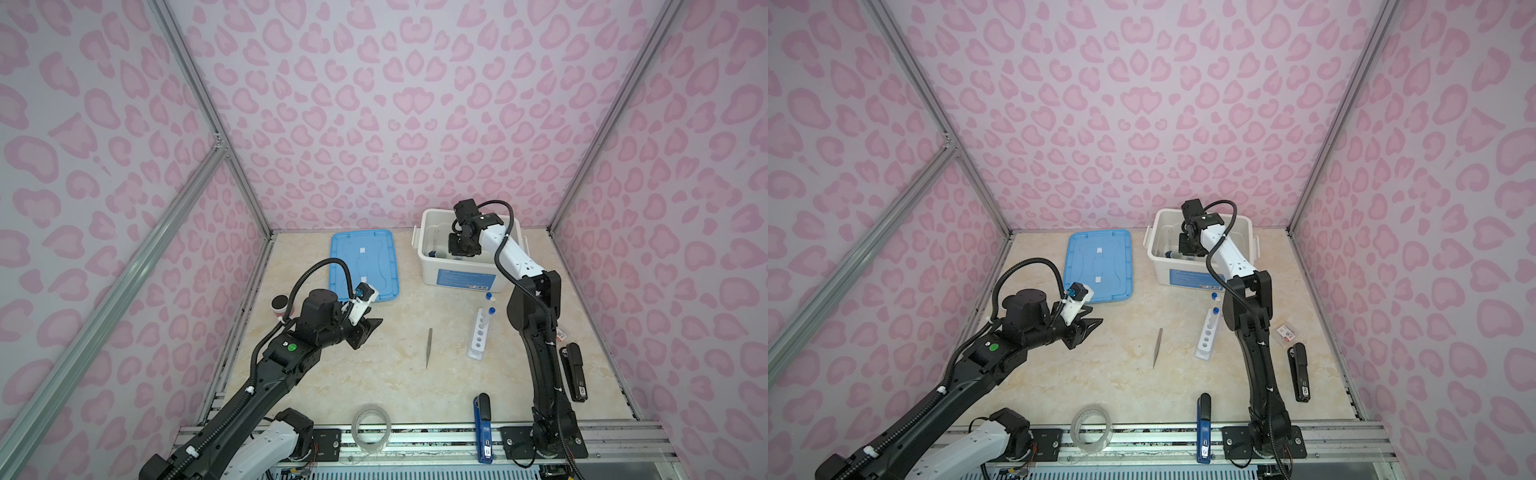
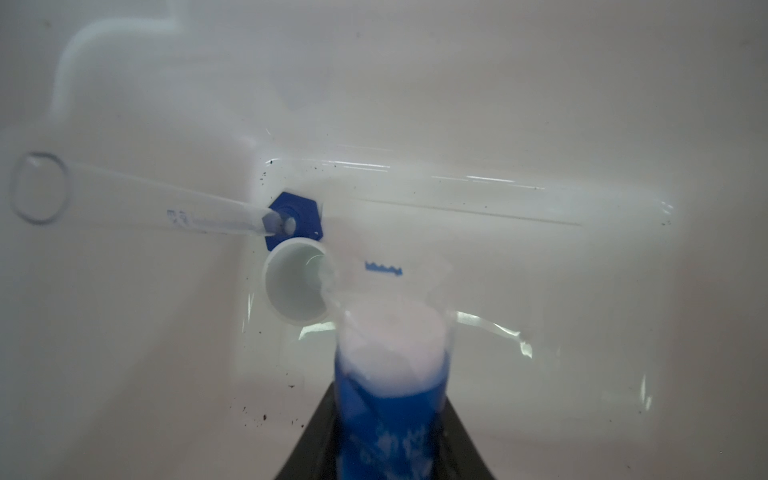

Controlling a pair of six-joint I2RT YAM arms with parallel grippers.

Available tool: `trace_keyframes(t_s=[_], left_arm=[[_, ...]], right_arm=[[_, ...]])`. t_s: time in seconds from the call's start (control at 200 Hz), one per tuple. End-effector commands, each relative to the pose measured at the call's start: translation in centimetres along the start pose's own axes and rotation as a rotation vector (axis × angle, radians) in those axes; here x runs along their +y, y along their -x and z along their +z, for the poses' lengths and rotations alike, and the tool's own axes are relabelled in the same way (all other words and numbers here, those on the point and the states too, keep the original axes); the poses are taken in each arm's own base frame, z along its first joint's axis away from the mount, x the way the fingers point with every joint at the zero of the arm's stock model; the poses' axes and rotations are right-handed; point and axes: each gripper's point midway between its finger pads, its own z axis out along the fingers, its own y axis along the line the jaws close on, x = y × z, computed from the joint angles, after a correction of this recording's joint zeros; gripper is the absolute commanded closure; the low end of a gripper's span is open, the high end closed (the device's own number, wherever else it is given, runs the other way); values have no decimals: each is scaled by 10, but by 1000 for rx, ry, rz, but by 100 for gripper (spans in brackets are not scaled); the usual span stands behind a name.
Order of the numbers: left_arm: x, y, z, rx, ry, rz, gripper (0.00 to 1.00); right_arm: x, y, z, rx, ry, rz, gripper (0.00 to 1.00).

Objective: Organize the chemistry lab equipment
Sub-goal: 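Lower the cotton roll into the bin beside the white cup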

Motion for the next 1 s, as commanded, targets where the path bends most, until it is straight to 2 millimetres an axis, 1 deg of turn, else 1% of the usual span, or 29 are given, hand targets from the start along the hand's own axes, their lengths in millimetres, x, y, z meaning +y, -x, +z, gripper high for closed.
trace_keyframes(t_s=[0.0,0.15,0.365,0.58,0.85,0.995], left_arm=[[1,7,-1,-16,5,16,52],[2,6,0,-11,6,15,52],[3,7,2,-6,7,16,52],[4,7,4,0,5,13,53],[5,6,7,7,6,6,53],[5,6,8,11,4,1,53]], right_arm=[[-3,-6,14,24,-4,7,69],[-2,-8,21,33,4,3,69],[-5,-13,34,56,2,11,69],[-4,-14,41,62,10,11,69],[-9,-19,53,84,7,11,69],[-7,-20,57,88,13,10,68]])
